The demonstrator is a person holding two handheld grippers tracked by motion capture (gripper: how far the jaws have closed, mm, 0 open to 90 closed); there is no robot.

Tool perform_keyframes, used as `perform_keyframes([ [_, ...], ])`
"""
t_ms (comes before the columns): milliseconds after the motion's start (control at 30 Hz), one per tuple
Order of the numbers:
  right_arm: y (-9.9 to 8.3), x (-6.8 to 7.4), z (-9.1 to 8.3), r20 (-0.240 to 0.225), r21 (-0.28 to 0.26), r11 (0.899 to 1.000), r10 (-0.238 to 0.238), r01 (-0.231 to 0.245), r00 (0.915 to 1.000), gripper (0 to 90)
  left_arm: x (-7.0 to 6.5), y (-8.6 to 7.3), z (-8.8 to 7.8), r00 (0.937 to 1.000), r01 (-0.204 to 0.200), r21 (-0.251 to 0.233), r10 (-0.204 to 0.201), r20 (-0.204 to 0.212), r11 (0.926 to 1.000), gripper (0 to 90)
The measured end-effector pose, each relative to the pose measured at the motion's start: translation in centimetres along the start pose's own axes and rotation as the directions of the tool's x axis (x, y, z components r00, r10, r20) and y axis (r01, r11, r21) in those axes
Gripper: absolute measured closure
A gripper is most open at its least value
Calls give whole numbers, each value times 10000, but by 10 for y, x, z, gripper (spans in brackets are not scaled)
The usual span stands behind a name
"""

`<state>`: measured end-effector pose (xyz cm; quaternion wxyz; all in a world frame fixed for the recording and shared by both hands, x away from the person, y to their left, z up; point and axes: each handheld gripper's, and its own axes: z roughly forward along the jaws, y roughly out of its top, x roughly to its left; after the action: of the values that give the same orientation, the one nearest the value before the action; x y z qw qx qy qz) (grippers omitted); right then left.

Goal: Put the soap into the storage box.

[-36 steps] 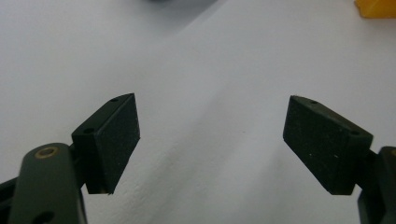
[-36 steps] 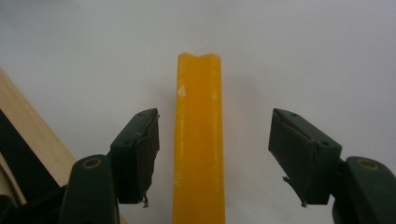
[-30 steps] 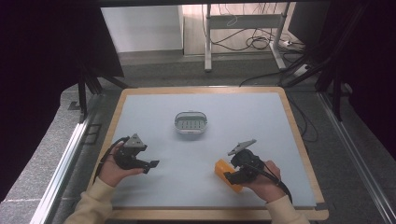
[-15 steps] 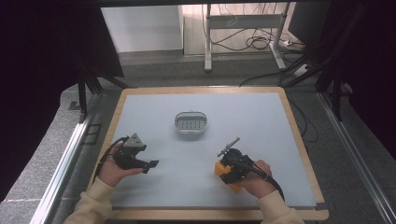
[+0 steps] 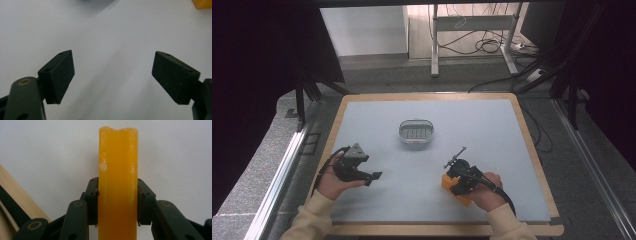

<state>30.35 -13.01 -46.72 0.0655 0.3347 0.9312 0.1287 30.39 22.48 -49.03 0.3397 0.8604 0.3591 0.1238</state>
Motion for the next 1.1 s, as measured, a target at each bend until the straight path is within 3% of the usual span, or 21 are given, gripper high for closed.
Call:
perform_keyframes([
  [133,0,0,-2,95,75,9999,-114,113,9999,616,1,0,-1,10000,-21,-6,21,-2,10000,182],
  [500,1,-6,-17,-27,-384,9991,-171,170,9998,617,1,0,-4,10000,-27,-89,27,9,10000,182],
  [1100,12,-30,-30,-322,-980,9949,-252,219,9992,616,1,0,-5,10000,7,-60,-7,-14,10000,182],
])
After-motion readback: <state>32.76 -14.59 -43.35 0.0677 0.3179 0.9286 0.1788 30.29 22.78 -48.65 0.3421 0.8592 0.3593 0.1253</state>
